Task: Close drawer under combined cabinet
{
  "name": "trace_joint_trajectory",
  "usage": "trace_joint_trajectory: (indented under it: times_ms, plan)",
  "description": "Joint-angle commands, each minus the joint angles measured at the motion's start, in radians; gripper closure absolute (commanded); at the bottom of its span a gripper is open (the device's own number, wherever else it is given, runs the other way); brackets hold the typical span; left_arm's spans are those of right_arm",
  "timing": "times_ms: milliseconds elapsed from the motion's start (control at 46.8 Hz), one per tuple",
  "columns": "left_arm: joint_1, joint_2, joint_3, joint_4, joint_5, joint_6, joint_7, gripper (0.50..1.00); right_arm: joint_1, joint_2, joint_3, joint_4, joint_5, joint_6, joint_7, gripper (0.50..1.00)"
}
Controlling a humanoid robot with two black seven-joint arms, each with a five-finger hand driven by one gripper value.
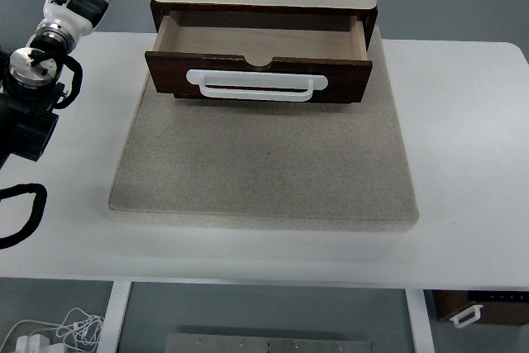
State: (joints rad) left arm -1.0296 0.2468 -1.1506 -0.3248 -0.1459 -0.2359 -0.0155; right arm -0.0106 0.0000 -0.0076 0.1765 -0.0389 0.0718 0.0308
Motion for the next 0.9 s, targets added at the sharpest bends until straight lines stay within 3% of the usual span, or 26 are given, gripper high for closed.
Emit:
trace_joint_trajectory:
  times_ms: [0,449,876]
  plan:
    - [-0.024,0.023,0.002,0.0,0.002,0.001,0.0,0.501,0.0,0.0,-0.002,0.001,0.001,0.0,0.0,0.548]
    - [-0.13,0.207,0.091,-0.14,0.023,0.003,0.0,0.504,0.0,0.0,-0.002,0.0,0.001,-0.001,0.0,0.548]
    - [-0.187,0.388,0.181,-0.444,0.048,0.013,0.005,0.501,0.0,0.0,0.0,0.0,0.001,0.0,0.0,0.548]
